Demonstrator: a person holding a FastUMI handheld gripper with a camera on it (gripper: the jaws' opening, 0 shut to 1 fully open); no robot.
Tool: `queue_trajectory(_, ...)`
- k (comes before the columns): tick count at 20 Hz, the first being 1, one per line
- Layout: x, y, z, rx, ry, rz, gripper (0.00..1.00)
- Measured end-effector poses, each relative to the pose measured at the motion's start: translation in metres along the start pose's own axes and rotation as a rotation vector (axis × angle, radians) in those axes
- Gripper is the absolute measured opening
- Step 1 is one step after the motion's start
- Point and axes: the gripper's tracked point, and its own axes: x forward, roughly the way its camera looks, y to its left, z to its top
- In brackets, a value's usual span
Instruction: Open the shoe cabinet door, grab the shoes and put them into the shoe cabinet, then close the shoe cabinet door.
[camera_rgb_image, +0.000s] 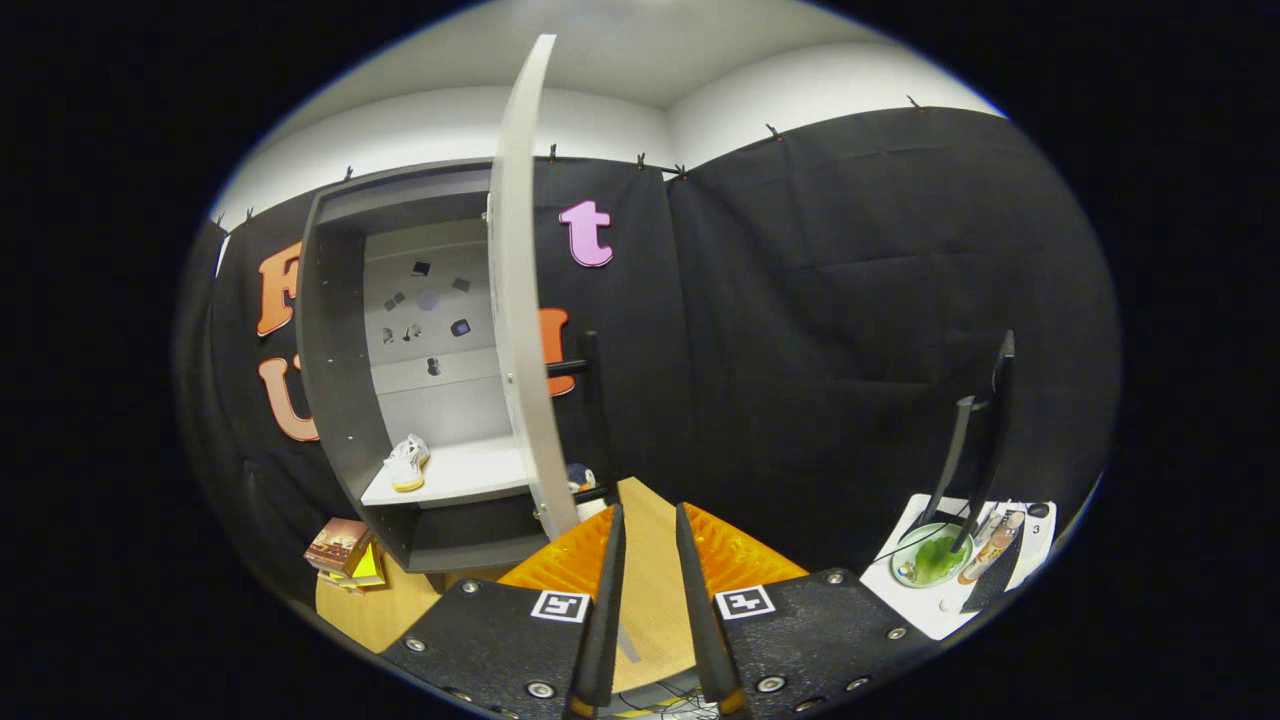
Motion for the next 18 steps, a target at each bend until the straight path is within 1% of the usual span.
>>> queue_trajectory(4, -0.015, 0.017, -0.015, -0.043, -0.007, 0.006, 0.32)
queue_trajectory(6, -0.023, 0.029, -0.031, -0.069, -0.002, 0.004, 0.36)
queue_trajectory(9, -0.034, 0.07, -0.077, -0.092, 0.052, 0.084, 0.41)
queue_trajectory(12, -0.03, 0.112, -0.137, -0.117, 0.124, 0.181, 0.52)
queue_trajectory(14, -0.018, 0.135, -0.178, -0.142, 0.156, 0.233, 0.54)
queue_trajectory(15, -0.011, 0.145, -0.2, -0.164, 0.177, 0.25, 0.55)
queue_trajectory(17, 0.005, 0.156, -0.247, -0.221, 0.242, 0.265, 0.61)
queue_trajectory(18, 0.014, 0.161, -0.267, -0.238, 0.278, 0.275, 0.65)
